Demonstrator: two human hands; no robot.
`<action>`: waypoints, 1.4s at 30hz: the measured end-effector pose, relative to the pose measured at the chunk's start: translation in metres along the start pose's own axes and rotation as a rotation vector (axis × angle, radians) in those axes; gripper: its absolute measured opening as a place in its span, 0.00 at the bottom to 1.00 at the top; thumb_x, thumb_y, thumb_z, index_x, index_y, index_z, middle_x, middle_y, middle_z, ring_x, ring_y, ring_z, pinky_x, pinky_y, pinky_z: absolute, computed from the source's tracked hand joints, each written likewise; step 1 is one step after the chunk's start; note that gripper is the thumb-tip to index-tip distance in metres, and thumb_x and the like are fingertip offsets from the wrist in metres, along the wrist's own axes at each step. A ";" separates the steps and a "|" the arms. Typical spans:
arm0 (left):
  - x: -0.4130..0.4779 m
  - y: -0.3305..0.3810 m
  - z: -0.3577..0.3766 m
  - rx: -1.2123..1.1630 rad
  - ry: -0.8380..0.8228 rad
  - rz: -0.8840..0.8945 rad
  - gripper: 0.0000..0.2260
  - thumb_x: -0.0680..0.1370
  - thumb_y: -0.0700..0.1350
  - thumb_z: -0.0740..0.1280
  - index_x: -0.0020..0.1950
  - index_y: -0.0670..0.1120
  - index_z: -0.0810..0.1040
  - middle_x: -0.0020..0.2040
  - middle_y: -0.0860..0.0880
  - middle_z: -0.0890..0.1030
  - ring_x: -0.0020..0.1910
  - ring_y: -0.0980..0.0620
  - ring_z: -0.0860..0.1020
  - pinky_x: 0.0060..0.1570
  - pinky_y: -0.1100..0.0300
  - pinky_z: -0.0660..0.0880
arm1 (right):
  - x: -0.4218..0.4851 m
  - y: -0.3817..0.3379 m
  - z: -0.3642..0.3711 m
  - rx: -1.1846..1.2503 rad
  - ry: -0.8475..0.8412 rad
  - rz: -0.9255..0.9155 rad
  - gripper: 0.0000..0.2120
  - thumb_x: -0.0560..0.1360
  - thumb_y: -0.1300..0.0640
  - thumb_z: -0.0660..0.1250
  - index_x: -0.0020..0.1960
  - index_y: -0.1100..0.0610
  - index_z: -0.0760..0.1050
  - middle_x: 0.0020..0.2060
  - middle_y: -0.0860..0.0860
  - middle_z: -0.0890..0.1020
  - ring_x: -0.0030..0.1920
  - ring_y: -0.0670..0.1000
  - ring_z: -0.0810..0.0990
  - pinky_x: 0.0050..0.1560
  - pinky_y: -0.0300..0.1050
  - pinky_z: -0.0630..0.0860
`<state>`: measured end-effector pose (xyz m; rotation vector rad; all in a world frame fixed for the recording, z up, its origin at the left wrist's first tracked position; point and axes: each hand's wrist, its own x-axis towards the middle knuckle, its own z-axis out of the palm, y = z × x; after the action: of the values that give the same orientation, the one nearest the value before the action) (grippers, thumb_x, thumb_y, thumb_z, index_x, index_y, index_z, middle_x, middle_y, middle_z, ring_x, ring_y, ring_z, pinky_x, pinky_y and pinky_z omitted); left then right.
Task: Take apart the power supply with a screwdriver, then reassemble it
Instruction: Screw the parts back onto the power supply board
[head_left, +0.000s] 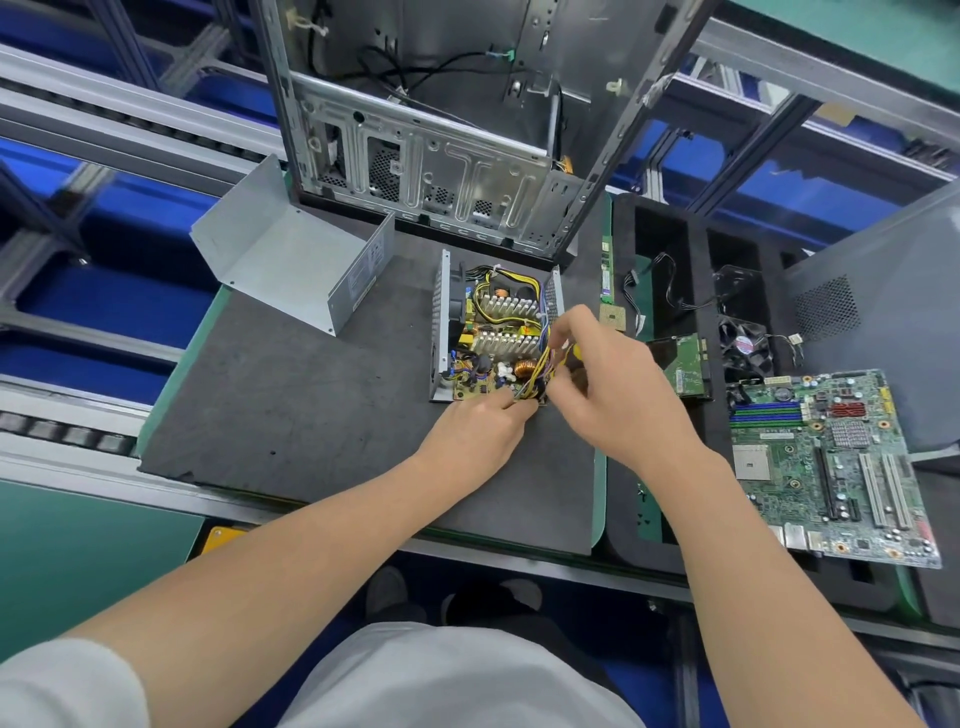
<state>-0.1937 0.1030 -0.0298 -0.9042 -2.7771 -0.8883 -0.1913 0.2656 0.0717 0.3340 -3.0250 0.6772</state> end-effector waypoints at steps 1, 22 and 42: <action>0.000 0.000 0.000 0.004 0.005 0.000 0.11 0.81 0.36 0.68 0.61 0.40 0.84 0.42 0.40 0.79 0.36 0.37 0.80 0.33 0.45 0.79 | 0.001 0.000 0.000 -0.055 0.027 -0.007 0.07 0.80 0.56 0.66 0.53 0.50 0.67 0.36 0.47 0.75 0.35 0.50 0.75 0.35 0.51 0.73; 0.001 0.000 0.003 -0.027 0.045 0.007 0.11 0.72 0.32 0.76 0.53 0.39 0.87 0.35 0.41 0.78 0.28 0.39 0.78 0.24 0.50 0.77 | 0.002 0.005 -0.002 -0.072 0.061 -0.084 0.05 0.80 0.55 0.69 0.54 0.53 0.74 0.39 0.45 0.76 0.37 0.48 0.74 0.39 0.49 0.73; -0.001 0.000 0.005 0.023 0.030 0.026 0.12 0.75 0.35 0.75 0.59 0.41 0.86 0.39 0.41 0.80 0.32 0.38 0.80 0.26 0.49 0.78 | 0.003 0.007 0.002 -0.135 0.178 0.098 0.21 0.78 0.41 0.72 0.40 0.55 0.69 0.29 0.46 0.73 0.32 0.55 0.74 0.32 0.49 0.72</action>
<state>-0.1928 0.1048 -0.0342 -0.9134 -2.7385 -0.8570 -0.1956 0.2701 0.0670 0.1154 -2.9111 0.4755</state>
